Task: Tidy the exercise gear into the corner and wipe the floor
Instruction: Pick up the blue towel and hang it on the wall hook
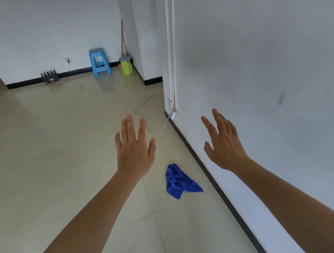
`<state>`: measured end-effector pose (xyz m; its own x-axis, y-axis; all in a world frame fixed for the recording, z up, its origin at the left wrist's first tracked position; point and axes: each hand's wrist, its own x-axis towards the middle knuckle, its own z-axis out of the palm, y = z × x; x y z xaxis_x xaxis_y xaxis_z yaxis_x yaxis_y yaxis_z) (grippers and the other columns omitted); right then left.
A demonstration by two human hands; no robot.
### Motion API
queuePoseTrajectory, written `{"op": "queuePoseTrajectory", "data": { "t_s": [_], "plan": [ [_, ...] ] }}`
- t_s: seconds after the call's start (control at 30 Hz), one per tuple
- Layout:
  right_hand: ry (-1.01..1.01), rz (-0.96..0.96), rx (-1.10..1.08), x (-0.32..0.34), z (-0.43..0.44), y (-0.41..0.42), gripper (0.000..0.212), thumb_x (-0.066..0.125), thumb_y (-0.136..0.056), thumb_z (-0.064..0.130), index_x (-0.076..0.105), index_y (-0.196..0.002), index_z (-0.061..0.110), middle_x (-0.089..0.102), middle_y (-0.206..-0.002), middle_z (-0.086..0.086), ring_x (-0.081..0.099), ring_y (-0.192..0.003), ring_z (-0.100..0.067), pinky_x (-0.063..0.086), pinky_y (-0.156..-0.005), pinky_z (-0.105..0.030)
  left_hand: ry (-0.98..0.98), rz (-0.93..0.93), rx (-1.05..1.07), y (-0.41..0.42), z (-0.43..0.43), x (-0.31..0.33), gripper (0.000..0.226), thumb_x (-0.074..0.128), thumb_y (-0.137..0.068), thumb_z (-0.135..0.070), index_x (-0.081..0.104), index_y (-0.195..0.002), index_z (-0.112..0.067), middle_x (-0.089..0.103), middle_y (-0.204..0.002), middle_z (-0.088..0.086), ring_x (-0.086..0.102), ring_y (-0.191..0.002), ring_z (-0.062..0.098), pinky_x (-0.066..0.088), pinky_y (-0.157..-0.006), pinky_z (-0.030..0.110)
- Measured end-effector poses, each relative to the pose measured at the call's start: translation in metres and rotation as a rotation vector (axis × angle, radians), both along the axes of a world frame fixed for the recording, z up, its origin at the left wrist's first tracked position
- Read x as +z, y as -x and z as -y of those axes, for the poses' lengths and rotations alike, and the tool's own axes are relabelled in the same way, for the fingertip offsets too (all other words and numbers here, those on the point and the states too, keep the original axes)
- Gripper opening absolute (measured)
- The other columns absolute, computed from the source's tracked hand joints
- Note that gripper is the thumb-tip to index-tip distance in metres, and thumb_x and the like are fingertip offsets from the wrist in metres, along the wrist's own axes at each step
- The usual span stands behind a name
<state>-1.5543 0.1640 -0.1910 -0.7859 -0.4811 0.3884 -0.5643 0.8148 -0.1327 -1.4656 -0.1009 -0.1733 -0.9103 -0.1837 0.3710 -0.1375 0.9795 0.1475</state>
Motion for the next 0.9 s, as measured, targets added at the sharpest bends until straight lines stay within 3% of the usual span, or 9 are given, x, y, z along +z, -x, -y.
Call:
{"op": "queuePoseTrajectory", "data": {
  "t_s": [0.3, 0.53, 0.7, 0.9],
  "plan": [
    [0.031, 0.1, -0.092, -0.053, 0.031, 0.163, 0.079, 0.063, -0.088, 0.016, 0.023, -0.156, 0.012, 0.014, -0.162, -0.025, 0.022, -0.147, -0.041, 0.031, -0.115, -0.055, -0.011, 0.103, -0.134, 0.203, 0.037, -0.052, 0.067, 0.037, -0.1, -0.042, 0.015, -0.156, -0.012, 0.004, -0.163, 0.021, 0.009, -0.15, 0.036, 0.027, -0.114, 0.057],
    [0.067, 0.258, -0.169, -0.141, 0.066, 0.319, 0.075, 0.061, -0.089, 0.015, 0.026, -0.155, 0.011, 0.016, -0.161, -0.024, 0.023, -0.147, -0.041, 0.032, -0.114, -0.053, -0.009, 0.295, -0.158, 0.371, 0.068, -0.133, 0.066, 0.036, -0.101, -0.042, 0.013, -0.156, -0.013, 0.001, -0.163, 0.02, 0.009, -0.15, 0.034, 0.026, -0.116, 0.054],
    [-0.034, 0.417, -0.218, -0.213, 0.098, 0.407, 0.069, 0.056, -0.092, 0.015, 0.028, -0.155, 0.012, 0.014, -0.163, -0.02, 0.02, -0.149, -0.037, 0.029, -0.116, -0.048, -0.04, 0.464, -0.154, 0.464, 0.092, -0.196, 0.064, 0.037, -0.102, -0.04, 0.017, -0.155, -0.013, 0.003, -0.163, 0.019, 0.011, -0.15, 0.034, 0.025, -0.115, 0.05],
    [-0.12, 0.564, -0.223, -0.345, 0.128, 0.462, 0.062, 0.052, -0.092, 0.008, 0.034, -0.151, 0.011, 0.031, -0.158, -0.017, 0.032, -0.144, -0.034, 0.037, -0.112, -0.046, -0.283, 0.624, -0.151, 0.531, 0.108, -0.341, 0.051, 0.042, -0.101, -0.033, 0.033, -0.148, -0.015, 0.014, -0.161, 0.014, 0.039, -0.136, 0.031, 0.044, -0.101, 0.046]
  ]
}}
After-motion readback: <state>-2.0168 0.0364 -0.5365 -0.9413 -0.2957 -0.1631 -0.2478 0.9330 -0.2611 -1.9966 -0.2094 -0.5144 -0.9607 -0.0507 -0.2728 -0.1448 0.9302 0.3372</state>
